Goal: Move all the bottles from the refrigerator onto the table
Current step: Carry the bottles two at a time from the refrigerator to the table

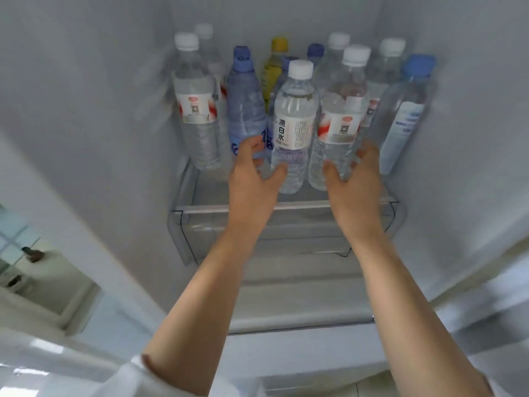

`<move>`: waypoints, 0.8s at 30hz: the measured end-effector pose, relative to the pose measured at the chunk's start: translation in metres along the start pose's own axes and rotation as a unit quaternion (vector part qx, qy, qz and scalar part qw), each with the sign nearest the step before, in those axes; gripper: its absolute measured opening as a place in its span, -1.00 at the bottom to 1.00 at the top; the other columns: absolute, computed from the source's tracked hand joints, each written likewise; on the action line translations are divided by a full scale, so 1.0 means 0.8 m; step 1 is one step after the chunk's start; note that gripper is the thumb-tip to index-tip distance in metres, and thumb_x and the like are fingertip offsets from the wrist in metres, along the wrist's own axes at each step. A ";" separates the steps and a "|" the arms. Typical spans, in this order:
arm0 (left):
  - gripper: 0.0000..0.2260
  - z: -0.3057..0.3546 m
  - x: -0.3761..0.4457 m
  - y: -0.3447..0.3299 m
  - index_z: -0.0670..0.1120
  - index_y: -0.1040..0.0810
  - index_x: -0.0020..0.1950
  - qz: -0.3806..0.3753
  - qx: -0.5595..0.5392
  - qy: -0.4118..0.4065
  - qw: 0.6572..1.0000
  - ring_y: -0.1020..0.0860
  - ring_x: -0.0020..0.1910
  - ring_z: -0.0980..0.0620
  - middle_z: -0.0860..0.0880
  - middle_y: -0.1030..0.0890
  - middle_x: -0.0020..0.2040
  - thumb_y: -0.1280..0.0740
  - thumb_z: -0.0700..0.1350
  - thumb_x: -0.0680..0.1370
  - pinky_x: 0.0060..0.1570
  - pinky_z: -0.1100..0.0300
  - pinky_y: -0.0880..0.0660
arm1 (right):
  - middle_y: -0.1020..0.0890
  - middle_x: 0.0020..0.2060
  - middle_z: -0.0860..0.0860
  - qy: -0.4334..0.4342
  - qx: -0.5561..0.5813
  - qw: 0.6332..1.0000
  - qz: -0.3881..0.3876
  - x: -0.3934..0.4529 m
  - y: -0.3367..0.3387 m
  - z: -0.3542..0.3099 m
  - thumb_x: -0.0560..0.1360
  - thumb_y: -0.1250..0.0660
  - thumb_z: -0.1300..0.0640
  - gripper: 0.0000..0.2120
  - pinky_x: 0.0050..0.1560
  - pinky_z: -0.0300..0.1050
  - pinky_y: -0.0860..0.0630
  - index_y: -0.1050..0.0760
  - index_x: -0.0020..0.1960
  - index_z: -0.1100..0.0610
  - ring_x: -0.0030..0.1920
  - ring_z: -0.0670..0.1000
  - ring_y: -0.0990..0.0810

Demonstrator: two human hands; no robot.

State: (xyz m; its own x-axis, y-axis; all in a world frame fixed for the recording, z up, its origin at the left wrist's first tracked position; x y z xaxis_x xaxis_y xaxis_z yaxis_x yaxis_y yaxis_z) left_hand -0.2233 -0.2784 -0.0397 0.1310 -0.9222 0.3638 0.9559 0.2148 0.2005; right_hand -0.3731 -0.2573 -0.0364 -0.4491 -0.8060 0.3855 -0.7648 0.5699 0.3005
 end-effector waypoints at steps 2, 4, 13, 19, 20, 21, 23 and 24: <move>-0.47 -0.002 0.012 -0.013 -0.10 -0.39 0.36 -0.008 -0.009 -0.021 1.000 -0.51 0.15 0.12 0.05 -0.53 0.21 -0.50 -0.14 0.45 0.19 0.27 -0.47 | -0.45 0.35 0.06 0.002 -0.009 1.000 0.008 0.009 -0.005 0.000 0.52 -0.35 0.12 -0.38 0.34 -0.04 -0.40 -0.16 0.48 0.17 0.33 0.02 -0.44; -0.45 -0.004 0.022 -0.023 -0.10 -0.38 0.36 -0.022 -0.027 -0.030 0.999 -0.51 0.11 0.21 0.07 -0.53 0.20 -0.52 -0.14 0.43 0.13 0.43 -0.43 | -0.47 0.33 0.08 0.012 -0.016 1.000 0.022 0.016 -0.012 0.000 0.51 -0.36 0.13 -0.38 0.32 -0.03 -0.42 -0.17 0.47 0.19 0.32 0.04 -0.46; -0.39 -0.016 0.046 -0.039 -0.11 -0.38 0.35 -0.055 -0.054 -0.029 0.997 -0.52 0.11 0.27 0.07 -0.56 0.19 -0.56 -0.12 0.38 0.09 0.43 -0.47 | -0.45 0.33 0.11 0.027 -0.026 0.996 0.083 0.033 -0.042 0.010 0.43 -0.47 0.13 -0.27 0.33 -0.06 -0.41 -0.18 0.45 0.23 0.32 0.04 -0.45; -0.40 -0.021 0.047 -0.039 -0.11 -0.41 0.36 -0.048 -0.080 -0.029 0.995 -0.55 0.21 0.16 0.02 -0.59 0.25 -0.56 -0.12 0.38 0.17 0.26 -0.52 | -0.44 0.33 0.12 0.022 -0.040 0.993 0.106 0.035 -0.051 0.015 0.43 -0.47 0.14 -0.25 0.34 -0.02 -0.42 -0.14 0.46 0.23 0.33 0.05 -0.44; -0.40 -0.022 0.047 -0.039 -0.10 -0.41 0.36 -0.049 -0.083 -0.028 0.995 -0.55 0.21 0.17 0.03 -0.59 0.24 -0.56 -0.12 0.38 0.17 0.27 -0.51 | -0.45 0.33 0.13 0.021 -0.042 0.993 0.106 0.035 -0.052 0.016 0.43 -0.48 0.14 -0.25 0.32 0.00 -0.43 -0.14 0.46 0.23 0.33 0.05 -0.45; -0.40 -0.021 0.047 -0.038 -0.09 -0.41 0.36 -0.048 -0.089 -0.023 0.995 -0.55 0.20 0.19 0.05 -0.59 0.24 -0.56 -0.12 0.38 0.16 0.29 -0.51 | -0.45 0.32 0.13 0.020 -0.045 0.993 0.106 0.036 -0.052 0.017 0.42 -0.48 0.14 -0.25 0.31 -0.02 -0.44 -0.14 0.46 0.23 0.32 0.05 -0.46; -0.40 -0.021 0.048 -0.038 -0.08 -0.43 0.35 -0.044 -0.098 -0.012 0.994 -0.56 0.17 0.24 0.08 -0.59 0.21 -0.57 -0.12 0.37 0.12 0.33 -0.52 | -0.47 0.31 0.12 0.015 -0.046 0.993 0.109 0.036 -0.052 0.019 0.42 -0.49 0.14 -0.25 0.28 -0.17 -0.44 -0.16 0.46 0.23 0.30 0.02 -0.48; -0.41 -0.021 0.048 -0.038 -0.07 -0.44 0.34 -0.041 -0.101 -0.009 0.994 -0.56 0.16 0.25 0.10 -0.60 0.19 -0.57 -0.12 0.36 0.10 0.34 -0.52 | -0.48 0.30 0.11 0.014 -0.044 0.993 0.111 0.037 -0.051 0.020 0.41 -0.50 0.15 -0.25 0.25 -0.28 -0.42 -0.17 0.45 0.24 0.28 0.00 -0.48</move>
State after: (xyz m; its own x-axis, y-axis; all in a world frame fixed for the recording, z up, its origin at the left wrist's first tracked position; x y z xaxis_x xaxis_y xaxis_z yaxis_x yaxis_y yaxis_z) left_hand -0.2432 -0.3256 -0.0471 0.0466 -0.9280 0.3696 0.9967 0.0677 0.0443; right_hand -0.3623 -0.3068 -0.0510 -0.5887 -0.6549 0.4739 -0.6044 0.7458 0.2800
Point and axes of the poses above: each hand's wrist, its own x-axis towards the middle knuckle, its own y-axis out of the back of the hand, z = x × y, the point moved 1 cm from there along x, towards the middle knuckle
